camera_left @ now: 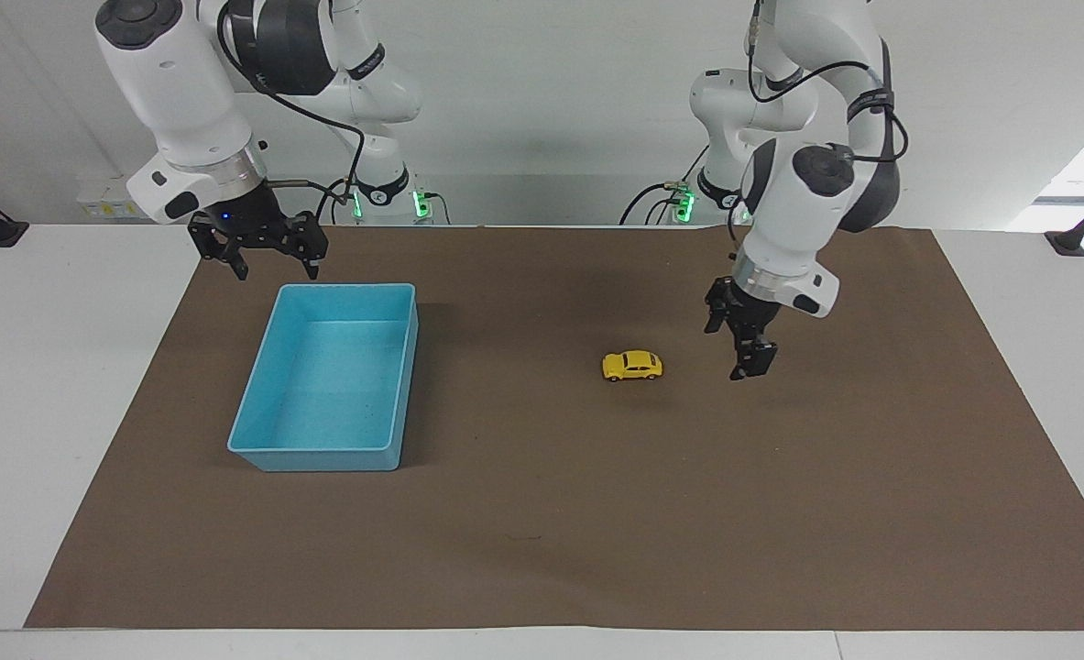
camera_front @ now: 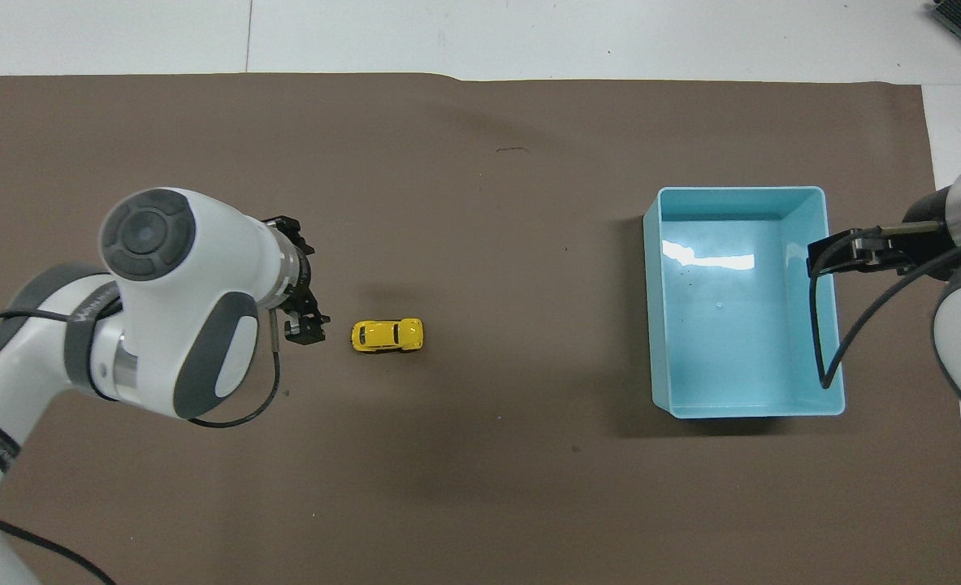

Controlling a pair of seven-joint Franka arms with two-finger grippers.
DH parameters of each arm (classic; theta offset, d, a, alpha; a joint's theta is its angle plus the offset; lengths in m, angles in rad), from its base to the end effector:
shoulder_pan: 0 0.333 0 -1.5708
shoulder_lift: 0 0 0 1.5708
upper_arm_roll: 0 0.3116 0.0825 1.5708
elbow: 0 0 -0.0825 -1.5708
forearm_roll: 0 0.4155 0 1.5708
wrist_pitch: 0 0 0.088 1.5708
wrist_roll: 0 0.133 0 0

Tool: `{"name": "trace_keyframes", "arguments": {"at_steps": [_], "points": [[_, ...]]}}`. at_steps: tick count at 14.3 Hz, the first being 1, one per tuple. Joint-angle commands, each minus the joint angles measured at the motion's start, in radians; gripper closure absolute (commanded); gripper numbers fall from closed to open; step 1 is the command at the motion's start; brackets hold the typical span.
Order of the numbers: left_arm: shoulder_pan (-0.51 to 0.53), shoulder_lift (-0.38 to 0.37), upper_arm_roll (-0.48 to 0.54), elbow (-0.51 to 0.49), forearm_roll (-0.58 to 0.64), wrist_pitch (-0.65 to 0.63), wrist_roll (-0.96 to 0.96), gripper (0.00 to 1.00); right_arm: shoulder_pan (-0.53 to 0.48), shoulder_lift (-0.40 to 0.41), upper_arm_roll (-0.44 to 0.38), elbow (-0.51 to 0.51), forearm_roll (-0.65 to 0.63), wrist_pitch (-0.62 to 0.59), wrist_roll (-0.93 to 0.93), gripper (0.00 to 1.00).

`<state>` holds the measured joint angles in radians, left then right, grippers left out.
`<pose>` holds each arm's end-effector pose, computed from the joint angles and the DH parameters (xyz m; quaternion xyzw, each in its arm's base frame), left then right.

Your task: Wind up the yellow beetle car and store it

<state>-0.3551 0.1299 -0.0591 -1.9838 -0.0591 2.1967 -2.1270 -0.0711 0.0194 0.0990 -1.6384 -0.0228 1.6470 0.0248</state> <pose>0.5658 -0.2518 0.3623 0.6416 0.7654 -0.0149 0.0481 0.5960 0.0133 0.5552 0.9999 0.0025 -0.0051 0.0105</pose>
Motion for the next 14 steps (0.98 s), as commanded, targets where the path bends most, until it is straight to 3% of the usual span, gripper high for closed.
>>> {"name": "trace_keyframes", "arguments": {"at_steps": [1,7,14], "points": [[-0.085,0.010,0.022,-0.101,-0.005,0.105,-0.089,0.00,-0.015,-0.019,0.011,-0.020,0.009,0.008,0.014,0.00],[-0.100,0.050,0.022,-0.151,-0.005,0.257,-0.156,0.00,-0.015,-0.021,0.010,-0.020,0.007,0.008,0.014,0.00],[-0.150,0.066,0.022,-0.199,-0.005,0.325,-0.159,0.00,-0.015,-0.019,0.010,-0.020,0.009,0.008,0.014,0.00]]}}
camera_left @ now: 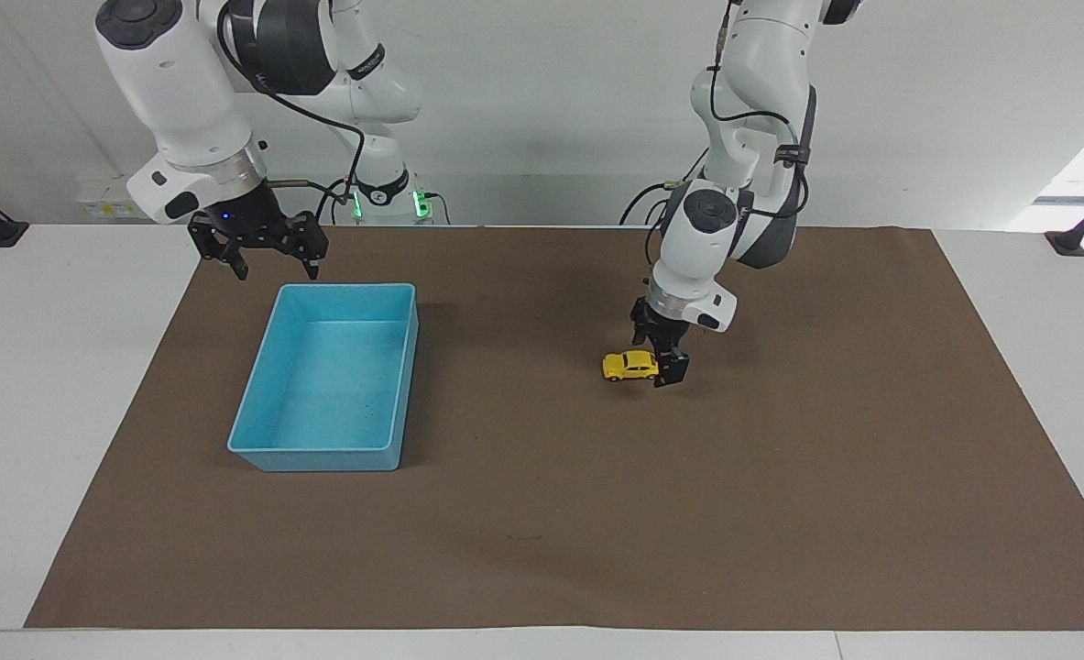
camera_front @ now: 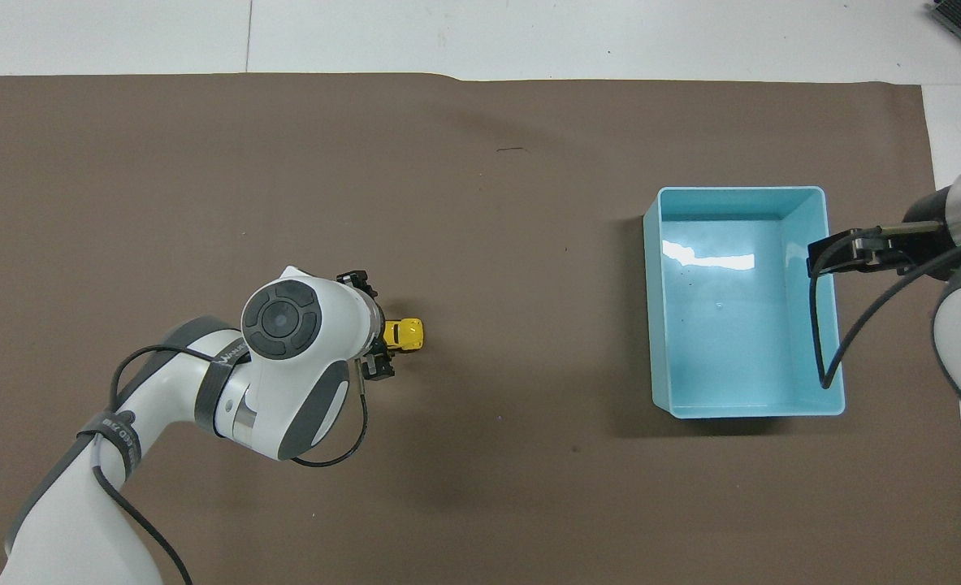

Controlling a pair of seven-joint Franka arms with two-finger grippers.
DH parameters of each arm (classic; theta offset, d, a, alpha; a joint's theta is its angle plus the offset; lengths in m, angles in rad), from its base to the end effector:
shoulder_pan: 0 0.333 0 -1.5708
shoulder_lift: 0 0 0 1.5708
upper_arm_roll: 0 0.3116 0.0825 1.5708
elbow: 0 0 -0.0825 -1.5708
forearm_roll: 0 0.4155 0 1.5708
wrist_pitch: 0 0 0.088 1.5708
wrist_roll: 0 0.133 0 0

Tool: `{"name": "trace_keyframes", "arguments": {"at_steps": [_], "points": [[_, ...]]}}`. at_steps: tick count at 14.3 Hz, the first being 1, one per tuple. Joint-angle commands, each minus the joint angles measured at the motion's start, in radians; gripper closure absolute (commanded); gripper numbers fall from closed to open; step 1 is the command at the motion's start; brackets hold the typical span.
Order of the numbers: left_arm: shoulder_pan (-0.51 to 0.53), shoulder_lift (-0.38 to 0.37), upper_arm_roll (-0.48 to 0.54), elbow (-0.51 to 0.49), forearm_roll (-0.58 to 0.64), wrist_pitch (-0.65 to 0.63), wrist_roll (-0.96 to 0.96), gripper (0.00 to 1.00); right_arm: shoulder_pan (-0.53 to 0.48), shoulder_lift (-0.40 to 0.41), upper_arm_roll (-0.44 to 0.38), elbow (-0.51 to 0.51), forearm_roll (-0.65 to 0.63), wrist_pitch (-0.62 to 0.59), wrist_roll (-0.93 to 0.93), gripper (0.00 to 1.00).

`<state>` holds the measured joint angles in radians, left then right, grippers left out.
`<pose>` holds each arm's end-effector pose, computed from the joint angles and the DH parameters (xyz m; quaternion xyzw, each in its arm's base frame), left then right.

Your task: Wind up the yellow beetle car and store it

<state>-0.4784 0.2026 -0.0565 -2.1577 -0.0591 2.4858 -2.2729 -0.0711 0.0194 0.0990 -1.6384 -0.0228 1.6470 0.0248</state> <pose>0.5147 -0.3058 0.2640 0.6262 0.7767 -0.0143 0.0660 0.5960 0.0133 0.5552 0.9999 0.0025 -0.0051 0.0105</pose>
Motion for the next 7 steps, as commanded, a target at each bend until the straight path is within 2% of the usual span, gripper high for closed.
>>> {"name": "trace_keyframes", "arguments": {"at_steps": [1,2,3,4,6,7], "points": [[-0.028,-0.006,0.020,-0.027,-0.005,0.036,-0.013,0.00,-0.015,-0.021,0.011,-0.020,0.009,0.008,0.014,0.00],[-0.029,-0.008,0.020,-0.028,-0.005,0.036,-0.013,0.02,-0.015,-0.021,0.010,-0.020,0.009,0.008,0.014,0.00],[-0.029,-0.011,0.020,-0.036,-0.005,0.036,-0.002,0.29,-0.015,-0.019,0.011,-0.020,0.009,0.008,0.014,0.00],[-0.035,-0.014,0.020,-0.045,-0.005,0.039,0.007,0.63,-0.015,-0.021,0.010,-0.020,0.007,0.008,0.014,0.00],[-0.029,-0.017,0.020,-0.053,-0.005,0.036,0.057,1.00,-0.015,-0.021,0.011,-0.020,0.007,0.008,0.014,0.00],[-0.026,-0.018,0.020,-0.060,-0.005,0.036,0.090,1.00,-0.015,-0.019,0.011,-0.020,0.009,0.008,0.014,0.00]]}}
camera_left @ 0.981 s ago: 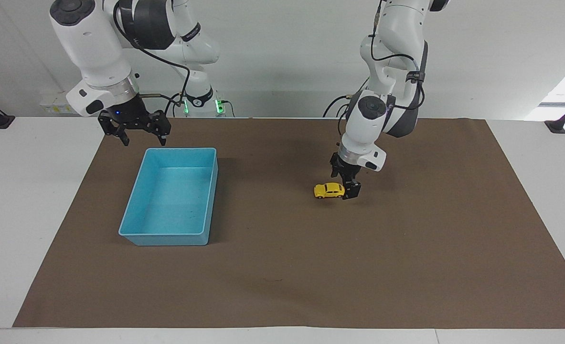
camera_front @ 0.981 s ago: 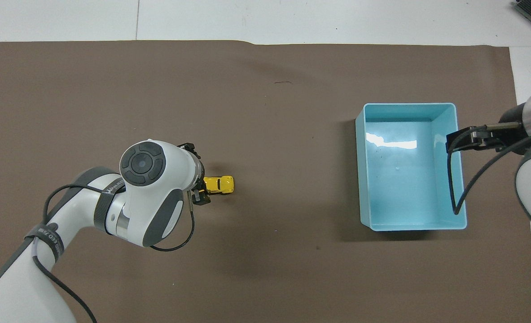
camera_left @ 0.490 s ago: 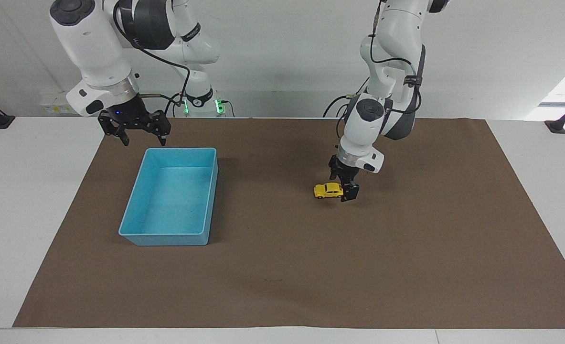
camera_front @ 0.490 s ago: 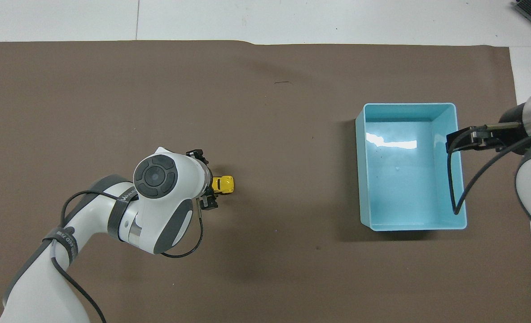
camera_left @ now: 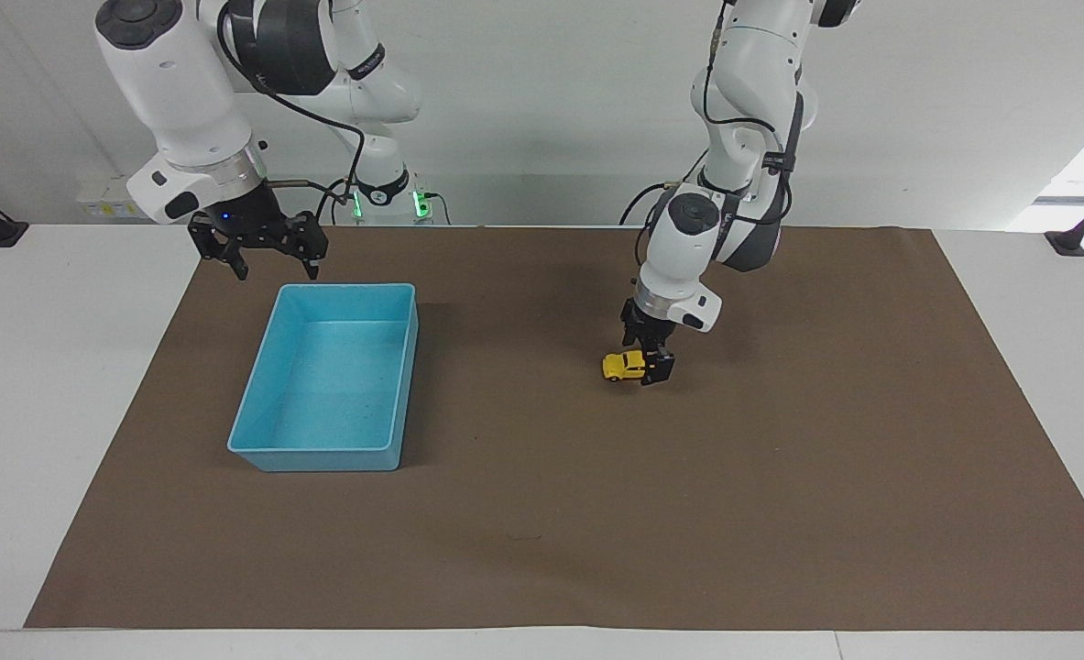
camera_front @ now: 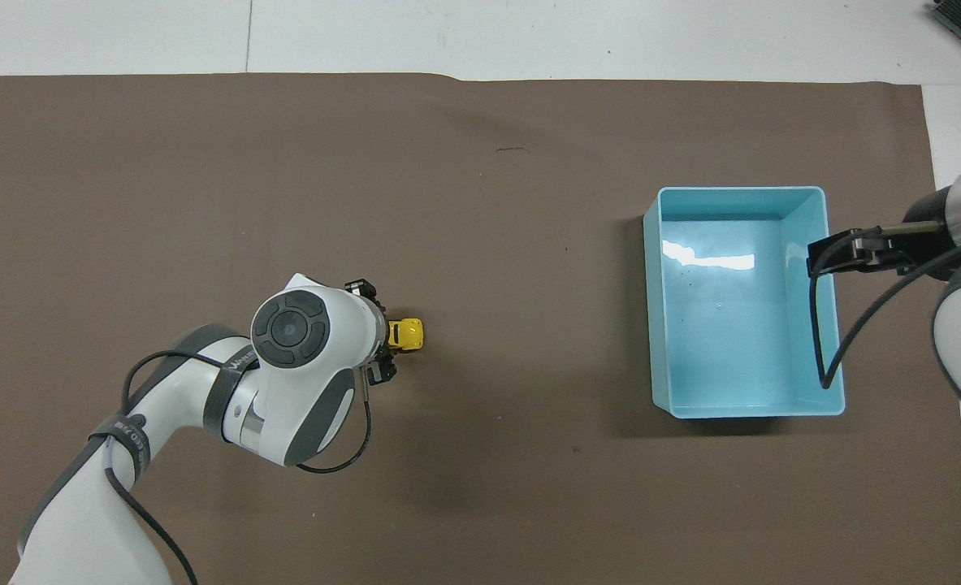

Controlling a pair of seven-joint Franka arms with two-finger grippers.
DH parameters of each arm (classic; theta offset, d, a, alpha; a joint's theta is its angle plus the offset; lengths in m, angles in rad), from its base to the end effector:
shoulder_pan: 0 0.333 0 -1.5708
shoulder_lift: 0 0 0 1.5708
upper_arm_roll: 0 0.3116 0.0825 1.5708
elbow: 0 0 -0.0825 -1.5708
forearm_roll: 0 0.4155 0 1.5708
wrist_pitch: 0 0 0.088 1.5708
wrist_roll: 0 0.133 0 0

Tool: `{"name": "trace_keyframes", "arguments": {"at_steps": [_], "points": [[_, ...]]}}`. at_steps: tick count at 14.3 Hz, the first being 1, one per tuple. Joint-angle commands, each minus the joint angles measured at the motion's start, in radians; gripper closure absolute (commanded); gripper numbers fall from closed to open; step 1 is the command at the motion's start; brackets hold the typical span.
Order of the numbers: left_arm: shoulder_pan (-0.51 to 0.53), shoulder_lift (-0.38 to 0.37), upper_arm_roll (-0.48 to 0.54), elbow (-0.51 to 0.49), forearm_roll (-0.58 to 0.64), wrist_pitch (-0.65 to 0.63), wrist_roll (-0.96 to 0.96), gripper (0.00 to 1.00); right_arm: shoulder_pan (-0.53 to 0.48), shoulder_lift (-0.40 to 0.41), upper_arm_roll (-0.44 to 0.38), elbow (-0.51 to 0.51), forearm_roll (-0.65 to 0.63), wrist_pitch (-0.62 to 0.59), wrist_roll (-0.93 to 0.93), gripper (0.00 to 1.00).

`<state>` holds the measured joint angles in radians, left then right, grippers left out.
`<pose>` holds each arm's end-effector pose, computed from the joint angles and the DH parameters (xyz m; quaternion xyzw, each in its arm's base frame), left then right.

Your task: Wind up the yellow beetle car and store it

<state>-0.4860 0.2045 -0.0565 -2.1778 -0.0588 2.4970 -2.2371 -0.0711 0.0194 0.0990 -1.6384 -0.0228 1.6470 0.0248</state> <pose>0.5071 -0.3066 0.2549 0.6430 0.7633 -0.0139 0.0608 0.5960 0.0133 0.5552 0.9999 0.0025 -0.0051 0.0105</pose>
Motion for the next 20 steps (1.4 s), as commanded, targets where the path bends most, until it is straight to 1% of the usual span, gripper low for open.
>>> {"name": "trace_keyframes", "arguments": {"at_steps": [1,7,10,15,20], "points": [[-0.014,-0.022,0.020,-0.043,-0.006,0.023,0.071,1.00,-0.015,-0.019,0.010,-0.020,0.007,0.008,0.014,0.00],[0.046,-0.028,0.023,-0.071,-0.006,0.025,0.100,1.00,-0.015,-0.021,0.010,-0.020,0.009,0.008,0.014,0.00],[0.104,-0.034,0.024,-0.091,-0.006,0.025,0.161,1.00,-0.015,-0.021,0.010,-0.020,0.009,0.008,0.014,0.00],[0.204,-0.031,0.026,-0.097,-0.006,0.026,0.231,1.00,-0.015,-0.019,0.011,-0.020,0.009,0.008,0.014,0.00],[0.239,-0.031,0.029,-0.099,-0.004,0.020,0.251,1.00,-0.015,-0.021,0.010,-0.020,0.009,0.008,0.014,0.00]]}}
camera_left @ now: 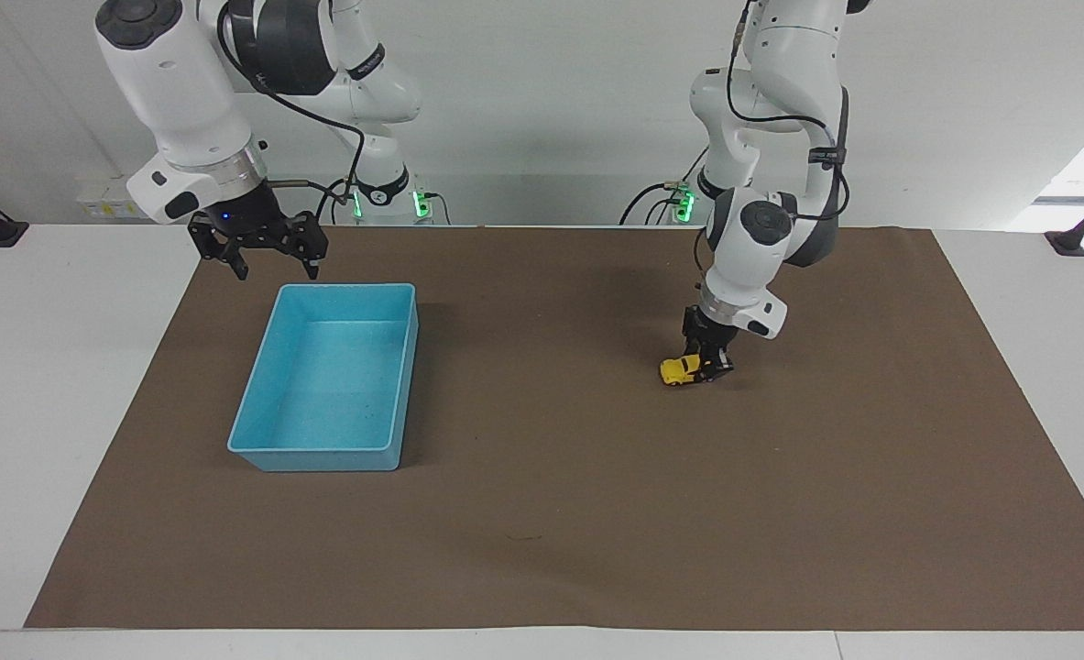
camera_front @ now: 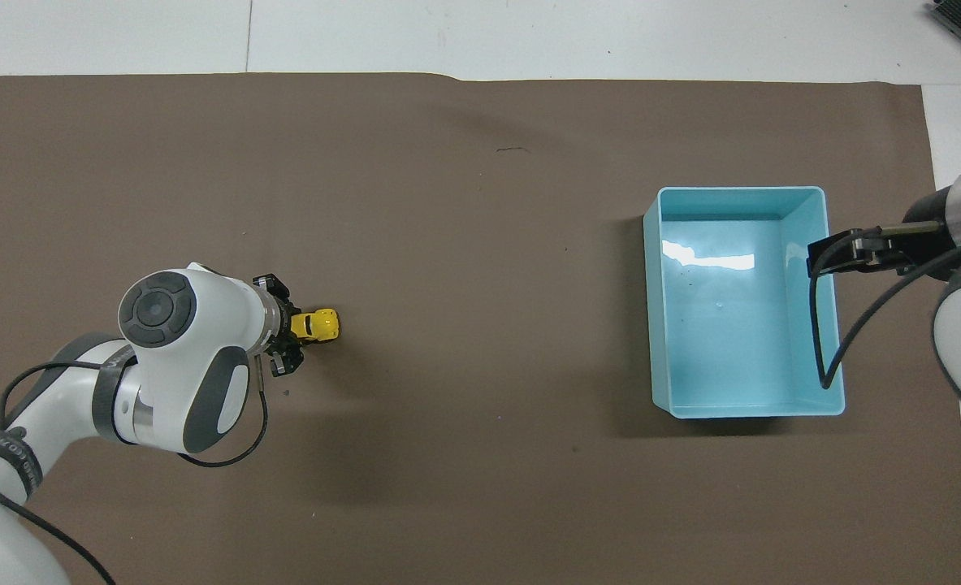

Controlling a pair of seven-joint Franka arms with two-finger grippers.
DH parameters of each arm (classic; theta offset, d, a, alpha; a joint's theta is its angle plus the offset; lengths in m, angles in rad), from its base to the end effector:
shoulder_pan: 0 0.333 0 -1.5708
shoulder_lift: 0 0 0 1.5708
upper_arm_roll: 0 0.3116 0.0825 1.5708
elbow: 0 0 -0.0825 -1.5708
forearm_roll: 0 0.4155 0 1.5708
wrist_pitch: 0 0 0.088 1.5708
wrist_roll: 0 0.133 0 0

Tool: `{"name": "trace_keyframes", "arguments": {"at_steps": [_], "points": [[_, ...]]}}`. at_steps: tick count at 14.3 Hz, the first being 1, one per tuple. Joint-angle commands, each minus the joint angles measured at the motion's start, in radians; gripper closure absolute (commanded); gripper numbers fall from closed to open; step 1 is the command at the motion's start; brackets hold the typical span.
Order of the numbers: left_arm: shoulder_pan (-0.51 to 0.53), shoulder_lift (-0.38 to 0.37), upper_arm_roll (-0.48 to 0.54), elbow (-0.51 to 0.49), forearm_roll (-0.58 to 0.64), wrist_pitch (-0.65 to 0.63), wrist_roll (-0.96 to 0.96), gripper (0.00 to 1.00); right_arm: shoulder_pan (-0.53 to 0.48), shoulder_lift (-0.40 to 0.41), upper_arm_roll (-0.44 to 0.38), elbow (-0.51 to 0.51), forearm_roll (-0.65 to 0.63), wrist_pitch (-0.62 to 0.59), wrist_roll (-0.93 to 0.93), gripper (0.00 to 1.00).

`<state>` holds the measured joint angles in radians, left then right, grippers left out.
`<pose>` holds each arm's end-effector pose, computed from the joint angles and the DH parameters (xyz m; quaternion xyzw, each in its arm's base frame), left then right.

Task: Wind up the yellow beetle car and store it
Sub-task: 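Lift the left gripper off the car, letting it roll toward the bin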

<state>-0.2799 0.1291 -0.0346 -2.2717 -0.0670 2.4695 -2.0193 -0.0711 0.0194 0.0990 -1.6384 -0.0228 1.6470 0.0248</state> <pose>0.5323 -0.1744 0.2539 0.6380 0.7689 -0.0085 0.0410 0.5960 0.0133 0.5552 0.9999 0.0025 -0.0051 0.0105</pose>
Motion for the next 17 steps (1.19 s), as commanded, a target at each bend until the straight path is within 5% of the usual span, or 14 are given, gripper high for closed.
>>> {"name": "trace_keyframes", "arguments": {"at_steps": [1,3,5,7,8,12,17], "points": [[0.041,0.044,0.007,-0.005,0.004,0.046,0.039,1.00,-0.015,-0.019,0.010,-0.020,0.007,0.008,0.014,0.00],[0.044,0.046,0.007,-0.003,0.006,0.045,0.039,0.98,-0.015,-0.021,0.010,-0.020,0.007,0.008,0.014,0.00],[0.042,0.046,0.007,0.000,0.006,0.042,0.036,0.74,-0.015,-0.022,0.010,-0.020,0.009,-0.002,0.013,0.00],[0.031,0.031,0.007,0.020,0.006,-0.010,0.028,0.13,-0.015,-0.021,0.010,-0.020,0.009,0.007,0.014,0.00],[0.027,0.011,0.005,0.038,0.006,-0.056,0.016,0.00,-0.015,-0.021,0.011,-0.020,0.007,0.007,0.012,0.00],[0.001,-0.022,-0.004,0.165,0.006,-0.285,-0.047,0.00,-0.015,-0.021,0.010,-0.020,0.007,0.007,0.014,0.00],[-0.004,-0.025,-0.004,0.222,0.004,-0.320,-0.045,0.00,-0.016,-0.021,0.011,-0.020,0.009,0.007,0.014,0.00]]}}
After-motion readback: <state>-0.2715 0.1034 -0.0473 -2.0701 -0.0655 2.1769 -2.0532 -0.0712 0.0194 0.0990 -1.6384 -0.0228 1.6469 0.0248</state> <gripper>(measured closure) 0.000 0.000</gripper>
